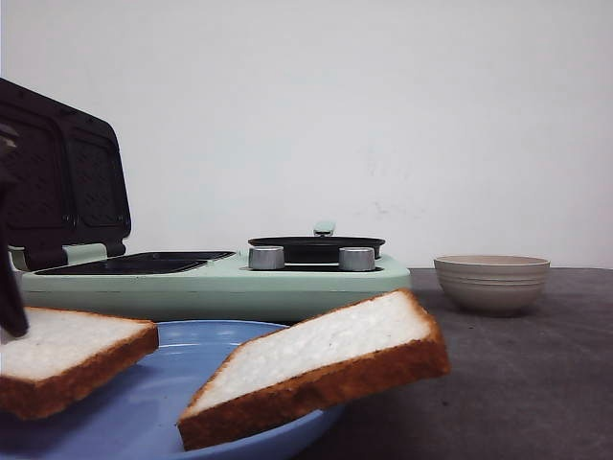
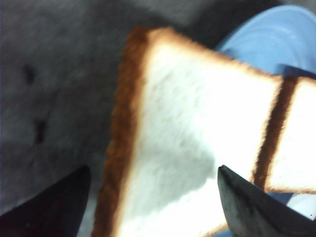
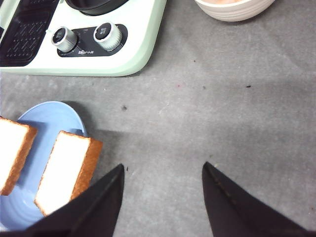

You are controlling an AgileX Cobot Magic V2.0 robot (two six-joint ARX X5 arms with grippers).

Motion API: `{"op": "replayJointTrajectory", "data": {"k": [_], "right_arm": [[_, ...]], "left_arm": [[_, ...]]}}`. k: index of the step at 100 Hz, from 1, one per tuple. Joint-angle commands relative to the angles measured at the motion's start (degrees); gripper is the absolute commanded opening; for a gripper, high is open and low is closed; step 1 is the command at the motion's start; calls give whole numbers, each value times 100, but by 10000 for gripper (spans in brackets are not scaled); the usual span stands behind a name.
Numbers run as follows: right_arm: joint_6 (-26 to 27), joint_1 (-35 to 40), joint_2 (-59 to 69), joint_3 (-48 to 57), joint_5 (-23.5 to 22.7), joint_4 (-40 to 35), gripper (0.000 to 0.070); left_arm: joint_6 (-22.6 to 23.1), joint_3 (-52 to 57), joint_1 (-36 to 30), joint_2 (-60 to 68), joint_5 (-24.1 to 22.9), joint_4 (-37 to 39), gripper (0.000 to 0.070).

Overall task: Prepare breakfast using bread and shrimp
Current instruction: 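Grasp the bread slice nearest the left gripper and lift it off the plate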

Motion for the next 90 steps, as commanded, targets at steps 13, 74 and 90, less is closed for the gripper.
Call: {"op": "replayJointTrajectory", "data": {"k": [13,74,90], "right_arm": [[-68,13,20,33,-17,50,309],[-68,13,20,33,-15,33,309],[-66,13,22,33,-13,33,308]], "left_arm": [[57,37,-28,146,195,181,192],[188,39,-26,-614,181,227,4],[142,39,-26,-1272,173,291,4]]}}
